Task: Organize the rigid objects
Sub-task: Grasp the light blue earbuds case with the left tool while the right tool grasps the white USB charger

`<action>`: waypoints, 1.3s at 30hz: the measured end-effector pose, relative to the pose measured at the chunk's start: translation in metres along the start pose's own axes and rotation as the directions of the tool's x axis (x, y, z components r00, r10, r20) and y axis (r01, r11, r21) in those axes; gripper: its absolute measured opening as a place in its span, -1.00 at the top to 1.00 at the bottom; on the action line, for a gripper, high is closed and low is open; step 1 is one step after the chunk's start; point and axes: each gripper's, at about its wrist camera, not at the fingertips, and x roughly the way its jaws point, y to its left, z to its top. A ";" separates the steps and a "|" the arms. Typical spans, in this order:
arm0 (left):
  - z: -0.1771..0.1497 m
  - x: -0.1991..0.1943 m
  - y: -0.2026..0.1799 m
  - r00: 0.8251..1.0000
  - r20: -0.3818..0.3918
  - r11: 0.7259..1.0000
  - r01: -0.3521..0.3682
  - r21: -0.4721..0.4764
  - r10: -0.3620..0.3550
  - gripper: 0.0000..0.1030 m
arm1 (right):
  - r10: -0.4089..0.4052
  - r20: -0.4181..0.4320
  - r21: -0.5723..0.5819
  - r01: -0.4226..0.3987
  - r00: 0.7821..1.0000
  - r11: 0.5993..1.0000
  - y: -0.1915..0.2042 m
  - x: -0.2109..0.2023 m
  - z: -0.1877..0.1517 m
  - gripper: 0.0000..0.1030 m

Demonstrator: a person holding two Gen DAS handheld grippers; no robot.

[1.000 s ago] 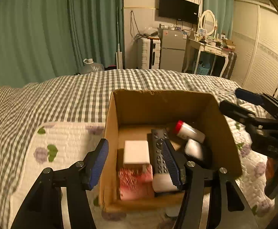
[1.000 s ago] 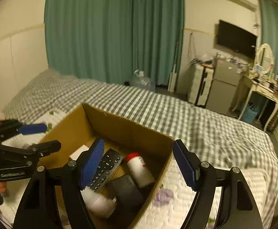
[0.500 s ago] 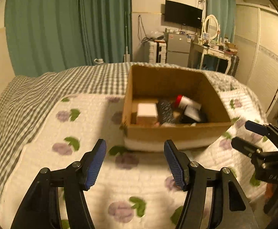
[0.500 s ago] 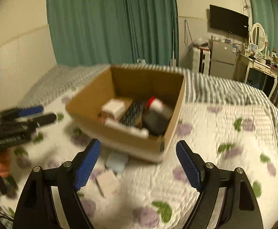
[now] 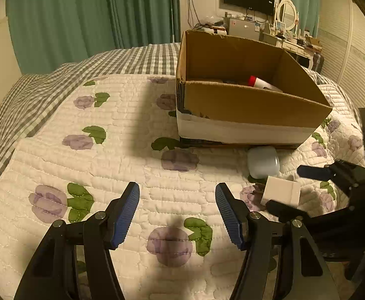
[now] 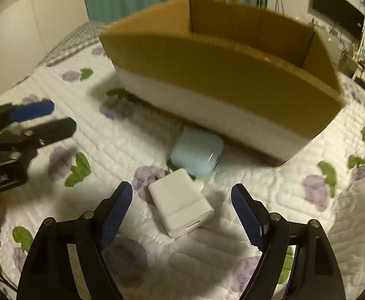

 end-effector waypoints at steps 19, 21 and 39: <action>0.005 -0.003 -0.036 1.000 -0.017 0.999 0.019 0.048 -0.019 -0.28 | -0.143 0.173 0.153 0.117 0.974 0.981 -0.035 -0.075 -0.013 0.19; 0.010 -0.002 -0.045 0.999 -0.018 0.998 0.035 0.051 -0.034 -0.28 | -0.144 0.172 0.199 0.109 0.975 0.974 -0.045 -0.078 -0.013 0.19; 0.030 0.077 -0.098 0.976 -0.154 0.982 0.170 0.085 -0.156 -0.28 | -0.118 0.057 0.340 0.092 0.991 0.936 -0.085 -0.051 -0.015 0.19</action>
